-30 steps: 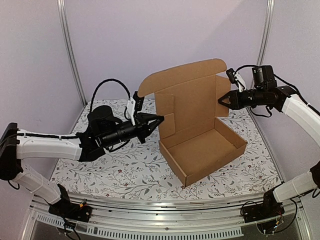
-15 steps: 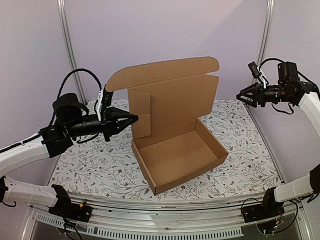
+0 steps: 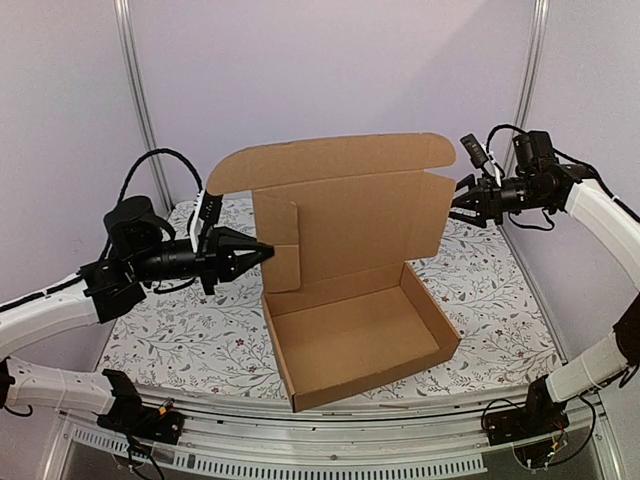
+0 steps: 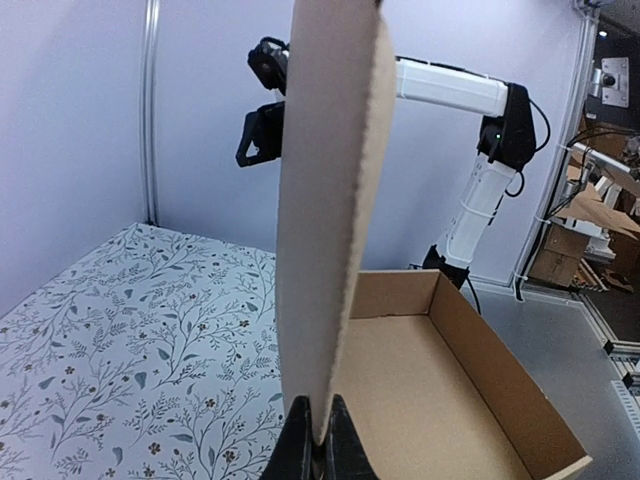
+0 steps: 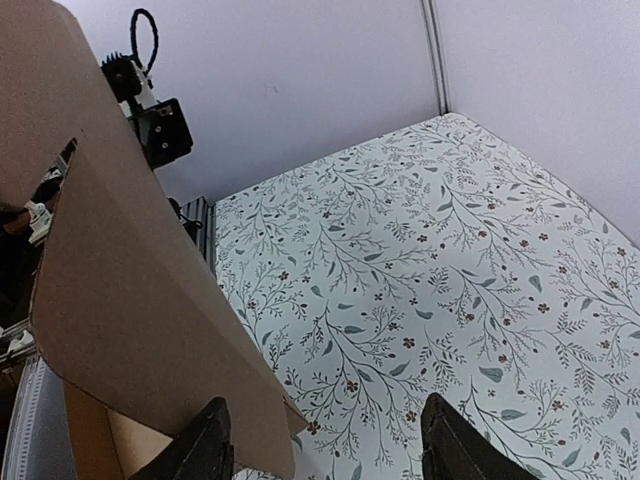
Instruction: Fold the paper box
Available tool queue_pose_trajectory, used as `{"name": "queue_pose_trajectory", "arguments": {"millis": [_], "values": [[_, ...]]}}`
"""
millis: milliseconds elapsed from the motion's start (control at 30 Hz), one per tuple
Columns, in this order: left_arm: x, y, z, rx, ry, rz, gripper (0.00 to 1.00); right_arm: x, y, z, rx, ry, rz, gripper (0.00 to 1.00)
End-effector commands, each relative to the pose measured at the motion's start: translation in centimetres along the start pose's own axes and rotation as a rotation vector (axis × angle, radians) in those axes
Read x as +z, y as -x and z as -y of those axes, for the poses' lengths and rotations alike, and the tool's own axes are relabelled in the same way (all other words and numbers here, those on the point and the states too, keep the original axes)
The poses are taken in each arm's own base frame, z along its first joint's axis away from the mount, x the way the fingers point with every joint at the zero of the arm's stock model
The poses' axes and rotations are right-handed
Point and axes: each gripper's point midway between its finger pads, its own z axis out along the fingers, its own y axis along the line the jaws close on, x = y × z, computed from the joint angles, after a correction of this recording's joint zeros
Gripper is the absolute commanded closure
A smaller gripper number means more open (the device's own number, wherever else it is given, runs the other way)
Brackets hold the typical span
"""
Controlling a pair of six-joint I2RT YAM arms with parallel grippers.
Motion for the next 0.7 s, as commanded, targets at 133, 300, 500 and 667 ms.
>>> {"name": "queue_pose_trajectory", "arguments": {"millis": [133, 300, 500, 667], "values": [[0.5, 0.8, -2.4, -0.016, 0.086, 0.076, 1.00, 1.7, 0.3, -6.7, -0.091, 0.199, 0.011, 0.35], [0.9, 0.9, -2.8, -0.033, 0.095, 0.084, 1.00, 2.5, 0.6, -7.4, -0.071, 0.262, 0.009, 0.34], [0.0, 1.5, -2.6, -0.007, 0.112, 0.092, 1.00, 1.4, 0.2, -7.2, -0.043, 0.259, 0.020, 0.31], [-0.9, 1.8, -2.6, 0.007, 0.136, 0.091, 1.00, 0.5, 0.0, -7.1, -0.048, 0.237, 0.023, 0.30]]}}
